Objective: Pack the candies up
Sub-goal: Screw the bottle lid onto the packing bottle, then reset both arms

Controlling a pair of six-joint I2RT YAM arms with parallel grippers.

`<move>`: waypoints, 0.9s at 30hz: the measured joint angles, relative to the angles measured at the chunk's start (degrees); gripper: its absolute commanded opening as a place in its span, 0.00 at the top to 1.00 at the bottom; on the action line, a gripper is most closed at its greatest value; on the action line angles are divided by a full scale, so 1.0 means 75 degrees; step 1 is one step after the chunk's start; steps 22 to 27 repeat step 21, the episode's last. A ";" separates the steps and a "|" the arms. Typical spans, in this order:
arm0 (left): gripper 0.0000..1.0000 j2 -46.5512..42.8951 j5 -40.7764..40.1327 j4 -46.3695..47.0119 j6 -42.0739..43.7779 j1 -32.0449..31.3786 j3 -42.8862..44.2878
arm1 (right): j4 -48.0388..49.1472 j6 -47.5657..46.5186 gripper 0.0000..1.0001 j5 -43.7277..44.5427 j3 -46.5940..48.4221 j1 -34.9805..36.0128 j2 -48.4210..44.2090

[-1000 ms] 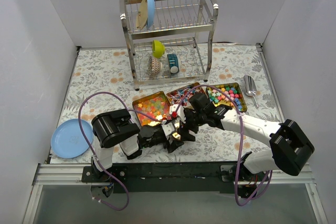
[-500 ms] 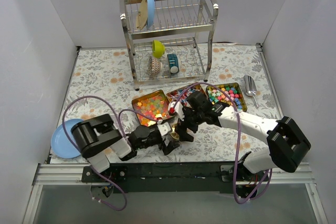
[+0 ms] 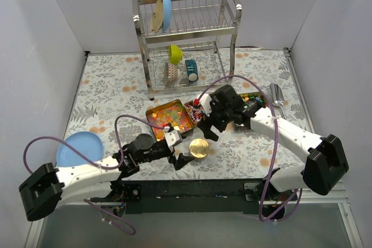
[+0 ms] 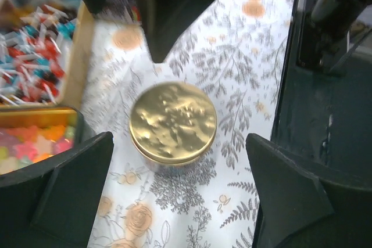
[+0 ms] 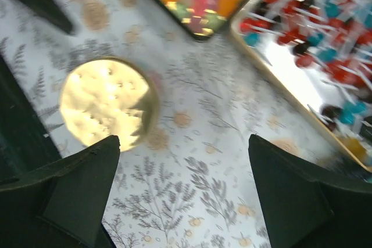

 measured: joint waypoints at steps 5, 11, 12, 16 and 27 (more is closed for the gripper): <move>0.02 -0.1795 -0.0778 -0.2028 0.0044 0.0105 0.0874 | -0.0309 0.0621 0.02 0.1358 0.0705 -0.0970 0.0020; 0.02 -0.2171 -0.1107 -0.4383 -0.0087 0.2049 0.2267 | -0.0766 0.1093 0.02 0.2719 0.1798 -0.1941 0.0280; 0.02 -0.2072 -0.1131 -0.4724 -0.0108 0.2454 0.2457 | -0.0828 0.1131 0.02 0.2888 0.1897 -0.2055 0.0280; 0.02 -0.1504 -0.0959 -0.5779 -0.0248 0.4030 0.3328 | -0.0918 0.1201 0.02 0.3448 0.2052 -0.2253 0.0195; 0.02 -0.0105 -0.0227 -0.6242 -0.1122 0.6388 0.5103 | -0.0880 0.1096 0.02 0.3826 0.1769 -0.2282 -0.0344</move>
